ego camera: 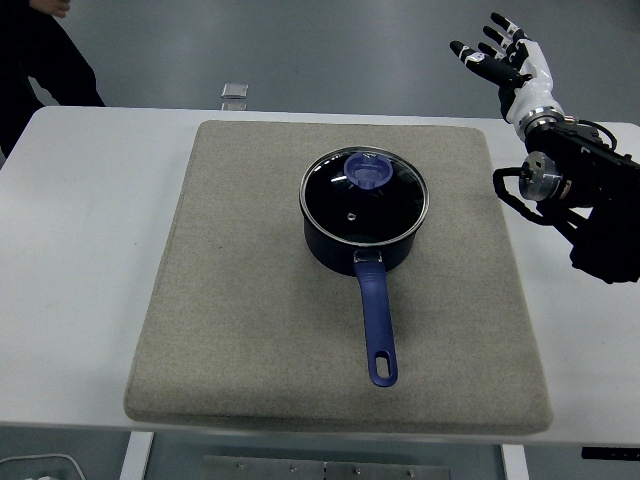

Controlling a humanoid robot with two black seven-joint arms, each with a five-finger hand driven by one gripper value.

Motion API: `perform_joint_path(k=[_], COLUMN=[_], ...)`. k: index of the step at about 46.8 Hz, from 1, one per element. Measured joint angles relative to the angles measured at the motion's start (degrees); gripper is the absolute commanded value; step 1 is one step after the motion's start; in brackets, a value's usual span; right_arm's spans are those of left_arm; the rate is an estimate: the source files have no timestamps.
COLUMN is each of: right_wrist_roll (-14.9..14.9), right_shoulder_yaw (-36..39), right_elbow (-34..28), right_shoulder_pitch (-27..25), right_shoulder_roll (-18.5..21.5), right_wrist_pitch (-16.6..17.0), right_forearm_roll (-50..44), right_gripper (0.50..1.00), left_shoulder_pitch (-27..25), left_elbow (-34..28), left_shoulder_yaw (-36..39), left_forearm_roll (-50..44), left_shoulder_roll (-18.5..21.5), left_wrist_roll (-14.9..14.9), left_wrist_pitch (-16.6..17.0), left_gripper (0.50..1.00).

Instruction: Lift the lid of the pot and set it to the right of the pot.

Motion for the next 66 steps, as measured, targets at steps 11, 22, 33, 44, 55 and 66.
perform_joint_path(k=[11,22,33,44,55,66], right_wrist_roll=[0.0,0.0,0.0,0.0,-0.04,-1.57], right_shoulder_yaw=[-0.06,-0.1,-0.13,-0.27,-0.25,-0.78], right_elbow=[-0.03,-0.06,-0.07,-0.17,-0.14,-0.35], right_shoulder_pitch=[0.5,0.39,0.35,0.99,1.71,1.77], right_shoulder_roll=[-0.09,0.04,-0.37,-2.45,-2.73,-3.25], right_wrist_pitch=[0.0,-0.02,0.02,0.02,0.09,0.17], right_forearm_roll=[0.1,0.1,-0.26,-0.58,-0.61,-1.57], right_gripper=[0.911,0.911,0.911,0.911,0.911,0.911], left_shoulder_pitch=[0.08,0.51,0.79,0.8,0.8,0.8], left_elbow=[0.19,-0.05,0.03,0.0,0.0,-0.01], left_shoulder_yaw=[0.01,0.03,0.01,0.0,0.0,0.0], left_forearm_roll=[0.0,0.03,0.08,0.08,0.08,0.06], left_shoulder_roll=[0.0,0.0,0.0,0.0,0.0,0.0], left_wrist_roll=[0.0,0.0,0.0,0.0,0.0,0.0], left_wrist_pitch=[0.0,-0.01,-0.05,0.0,0.0,-0.01], left_gripper=[1.0,1.0,1.0,1.0,1.0,1.0])
